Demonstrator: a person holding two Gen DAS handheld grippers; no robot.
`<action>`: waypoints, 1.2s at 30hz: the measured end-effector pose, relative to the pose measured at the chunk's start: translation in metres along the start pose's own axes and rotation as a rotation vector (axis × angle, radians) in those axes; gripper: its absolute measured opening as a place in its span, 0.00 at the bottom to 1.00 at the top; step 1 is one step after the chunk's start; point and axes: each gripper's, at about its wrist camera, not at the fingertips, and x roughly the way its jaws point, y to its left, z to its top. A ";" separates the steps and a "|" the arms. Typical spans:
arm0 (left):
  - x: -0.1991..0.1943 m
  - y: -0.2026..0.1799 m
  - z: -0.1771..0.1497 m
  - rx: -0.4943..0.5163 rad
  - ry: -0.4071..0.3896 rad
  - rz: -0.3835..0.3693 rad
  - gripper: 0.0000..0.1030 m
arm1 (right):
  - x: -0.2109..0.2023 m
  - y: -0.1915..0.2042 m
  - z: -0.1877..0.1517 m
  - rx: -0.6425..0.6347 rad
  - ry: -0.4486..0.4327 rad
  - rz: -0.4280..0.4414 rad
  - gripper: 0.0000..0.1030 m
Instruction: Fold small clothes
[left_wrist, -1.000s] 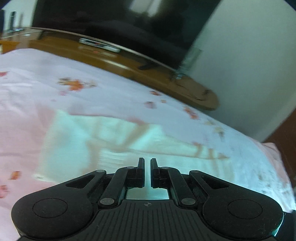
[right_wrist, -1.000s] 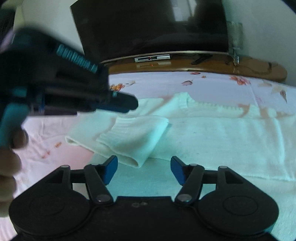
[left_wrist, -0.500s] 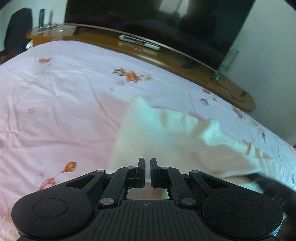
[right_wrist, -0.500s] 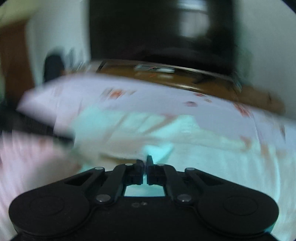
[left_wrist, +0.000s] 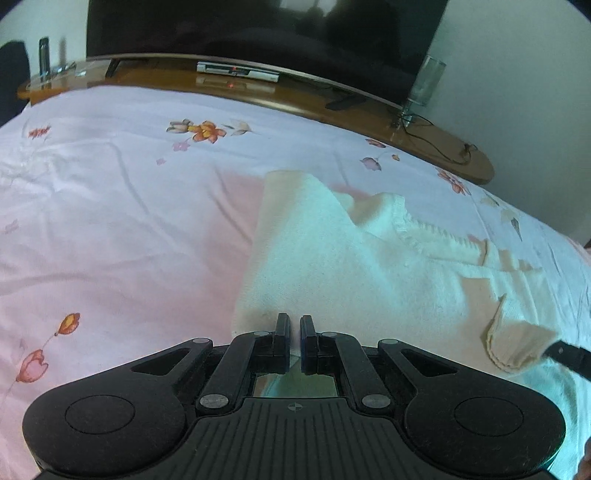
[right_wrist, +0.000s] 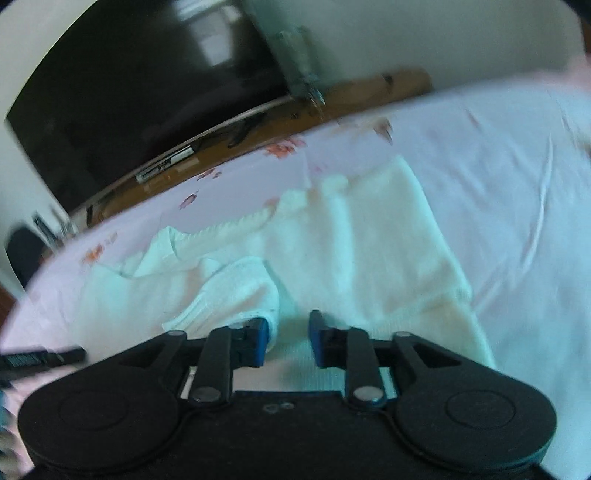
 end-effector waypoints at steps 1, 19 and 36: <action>0.000 0.000 0.000 0.000 0.001 0.002 0.03 | 0.000 0.003 0.003 -0.014 -0.019 -0.004 0.35; -0.012 0.005 0.000 -0.015 -0.017 0.048 0.04 | -0.005 -0.074 0.004 0.314 0.005 0.061 0.32; -0.018 0.010 -0.001 -0.024 -0.018 0.059 0.04 | -0.017 -0.072 0.003 0.174 -0.038 -0.045 0.06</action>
